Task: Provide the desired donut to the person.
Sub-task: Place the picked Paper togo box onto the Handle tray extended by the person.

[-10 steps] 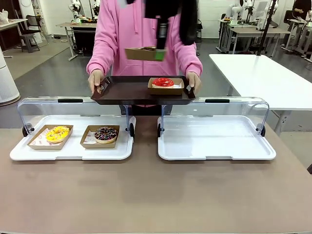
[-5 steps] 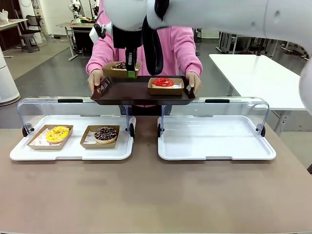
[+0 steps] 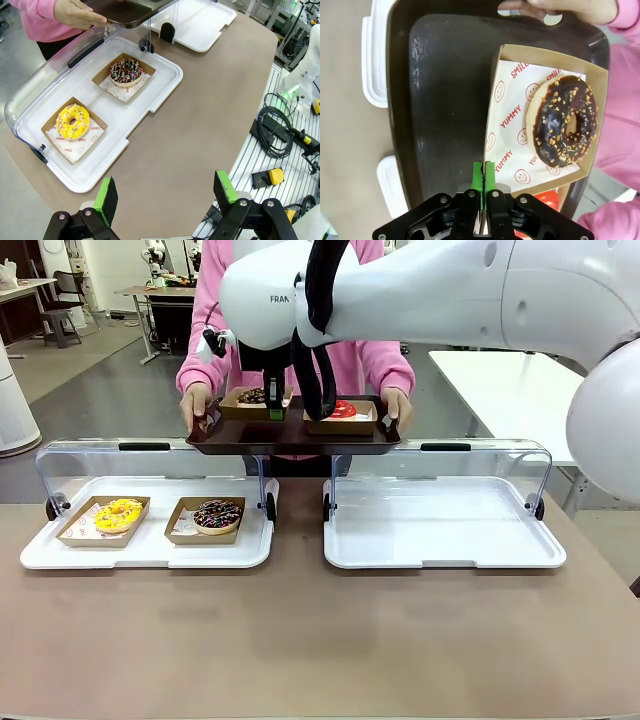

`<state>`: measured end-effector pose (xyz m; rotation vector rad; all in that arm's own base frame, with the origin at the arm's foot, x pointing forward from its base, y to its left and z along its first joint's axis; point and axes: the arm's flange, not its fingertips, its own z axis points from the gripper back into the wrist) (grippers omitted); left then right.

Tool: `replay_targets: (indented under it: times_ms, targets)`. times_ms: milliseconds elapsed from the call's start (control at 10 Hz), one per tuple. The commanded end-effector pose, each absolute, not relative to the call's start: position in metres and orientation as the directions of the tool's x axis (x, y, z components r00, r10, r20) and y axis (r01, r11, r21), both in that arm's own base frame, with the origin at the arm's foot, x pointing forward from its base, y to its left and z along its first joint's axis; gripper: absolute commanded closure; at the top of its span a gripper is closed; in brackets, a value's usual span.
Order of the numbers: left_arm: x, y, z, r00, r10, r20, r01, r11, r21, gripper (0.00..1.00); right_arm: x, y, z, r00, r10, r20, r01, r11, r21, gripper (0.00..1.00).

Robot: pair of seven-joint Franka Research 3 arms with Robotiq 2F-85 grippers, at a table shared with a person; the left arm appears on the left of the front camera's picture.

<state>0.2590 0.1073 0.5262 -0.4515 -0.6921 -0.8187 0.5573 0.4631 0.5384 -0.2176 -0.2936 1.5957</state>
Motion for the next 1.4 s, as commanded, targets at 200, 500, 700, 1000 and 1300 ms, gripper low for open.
replay_targets:
  times_ms: [200,500,700,1000,1300]
  targets:
    - [0.259,0.110,0.525,0.467,-0.509,0.723,0.800,0.592,-0.100,0.00,0.580,0.462,0.530,-0.073,0.995,0.065,-0.952,-0.050,-0.302,0.98]
    - [0.259,0.110,0.525,0.467,-0.509,0.723,0.800,0.592,-0.100,0.00,0.582,0.463,0.526,-0.089,0.994,0.068,-0.957,-0.066,-0.283,0.98]
    - [0.259,0.110,0.525,0.467,-0.509,0.723,0.800,0.592,-0.100,0.00,0.581,0.458,0.532,-0.096,0.992,0.086,-0.955,-0.068,-0.289,0.38]
    - [0.259,0.110,0.525,0.467,-0.509,0.723,0.800,0.592,-0.100,0.00,0.578,0.452,0.548,-0.108,0.986,0.130,-0.957,-0.068,-0.281,0.00]
    - [0.259,0.110,0.525,0.467,-0.509,0.723,0.800,0.592,-0.100,0.00,0.580,0.448,0.552,-0.131,0.979,0.155,-0.966,-0.091,-0.241,0.00]
